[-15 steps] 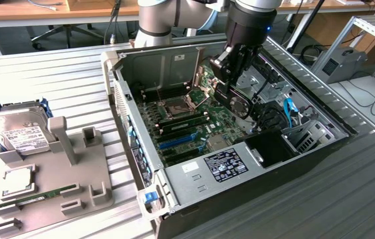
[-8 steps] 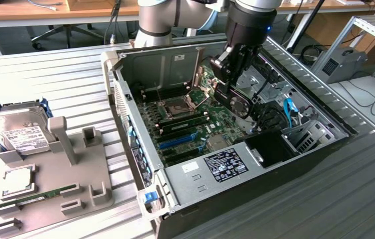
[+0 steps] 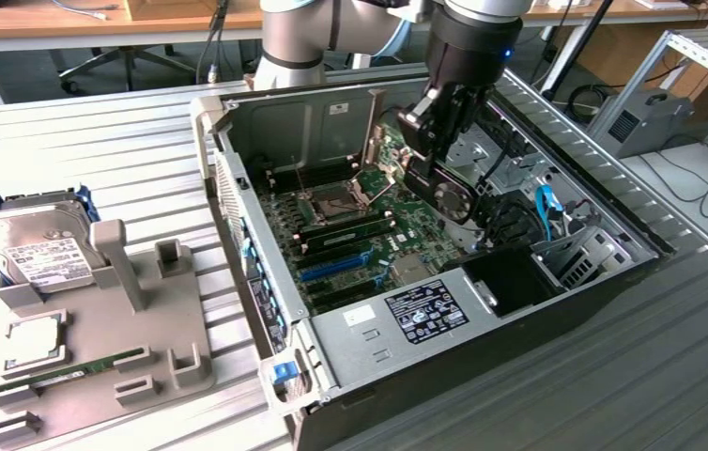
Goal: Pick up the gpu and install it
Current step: 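Insert the gpu into the slot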
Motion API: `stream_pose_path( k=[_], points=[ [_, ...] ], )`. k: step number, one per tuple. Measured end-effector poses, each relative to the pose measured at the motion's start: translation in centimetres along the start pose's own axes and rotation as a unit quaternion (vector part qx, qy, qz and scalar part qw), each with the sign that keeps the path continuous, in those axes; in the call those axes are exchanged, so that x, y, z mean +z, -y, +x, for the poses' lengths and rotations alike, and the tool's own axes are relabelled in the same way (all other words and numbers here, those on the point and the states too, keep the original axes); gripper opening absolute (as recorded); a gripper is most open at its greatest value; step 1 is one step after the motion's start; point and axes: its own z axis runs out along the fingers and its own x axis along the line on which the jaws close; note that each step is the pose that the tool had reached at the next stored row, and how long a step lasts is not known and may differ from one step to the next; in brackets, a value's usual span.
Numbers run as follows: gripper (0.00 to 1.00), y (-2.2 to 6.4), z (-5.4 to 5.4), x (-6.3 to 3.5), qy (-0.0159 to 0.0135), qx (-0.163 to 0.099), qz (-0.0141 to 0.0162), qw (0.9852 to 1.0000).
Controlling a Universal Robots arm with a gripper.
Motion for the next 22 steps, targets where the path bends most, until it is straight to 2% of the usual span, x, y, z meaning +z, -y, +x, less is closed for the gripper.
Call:
stream_pose_path(
  k=[22],
  points=[
    [0.26, 0.00, 0.00, 0.00, 0.0007, -0.023, -0.0004, 0.9997]
  ],
)
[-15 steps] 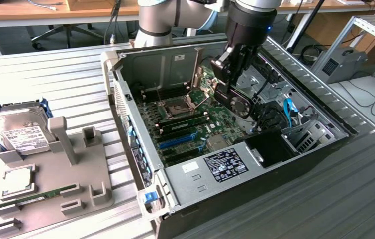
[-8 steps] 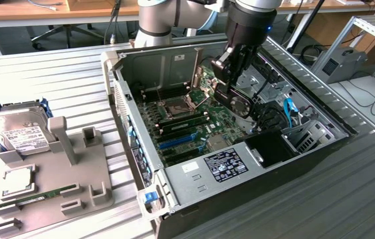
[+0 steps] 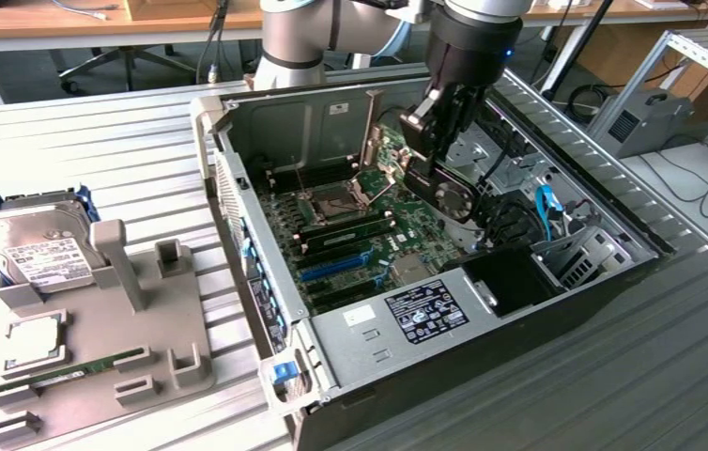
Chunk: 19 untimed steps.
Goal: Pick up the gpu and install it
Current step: 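Insert the gpu into the slot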
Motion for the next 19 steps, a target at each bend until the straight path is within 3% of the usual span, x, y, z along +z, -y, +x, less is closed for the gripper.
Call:
stream_pose_path(
  k=[19],
  points=[
    [0.26, 0.00, 0.00, 0.00, 0.0005, -0.016, -0.0003, 0.9999]
  ],
)
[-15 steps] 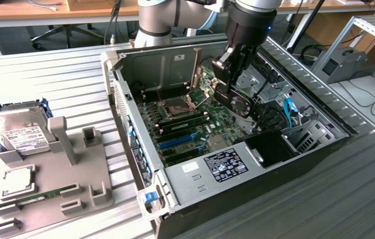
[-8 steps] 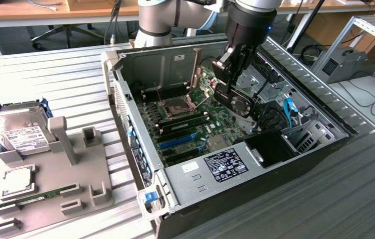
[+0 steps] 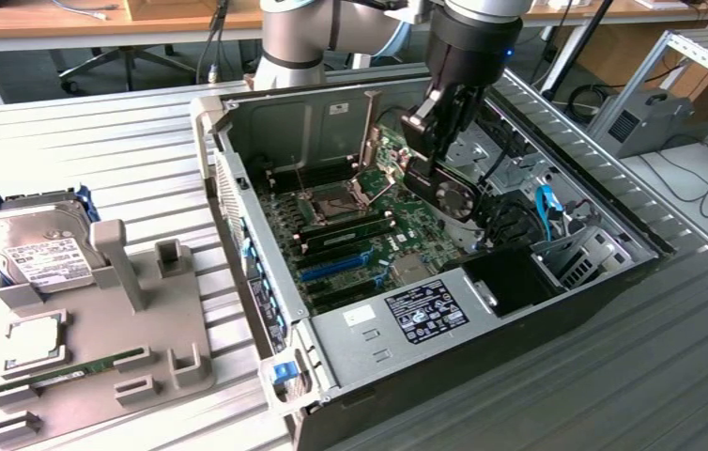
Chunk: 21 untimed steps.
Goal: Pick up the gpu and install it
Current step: 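Insert the gpu into the slot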
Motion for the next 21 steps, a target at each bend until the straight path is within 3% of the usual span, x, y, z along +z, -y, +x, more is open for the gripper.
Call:
stream_pose_path(
  k=[21],
  points=[
    [0.26, 0.00, 0.00, 0.00, 0.0006, -0.018, -0.0003, 0.9998]
  ],
)
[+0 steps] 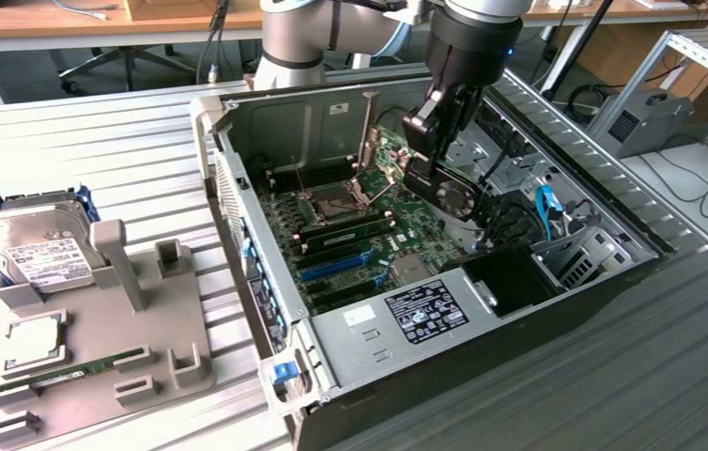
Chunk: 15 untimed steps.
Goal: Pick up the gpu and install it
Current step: 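Insert the gpu into the slot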
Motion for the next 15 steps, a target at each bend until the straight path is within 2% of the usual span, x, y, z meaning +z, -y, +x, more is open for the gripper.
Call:
stream_pose_path(
  k=[15],
  points=[
    [0.26, 0.00, 0.00, 0.00, 0.0005, -0.015, -0.0003, 0.9999]
  ],
)
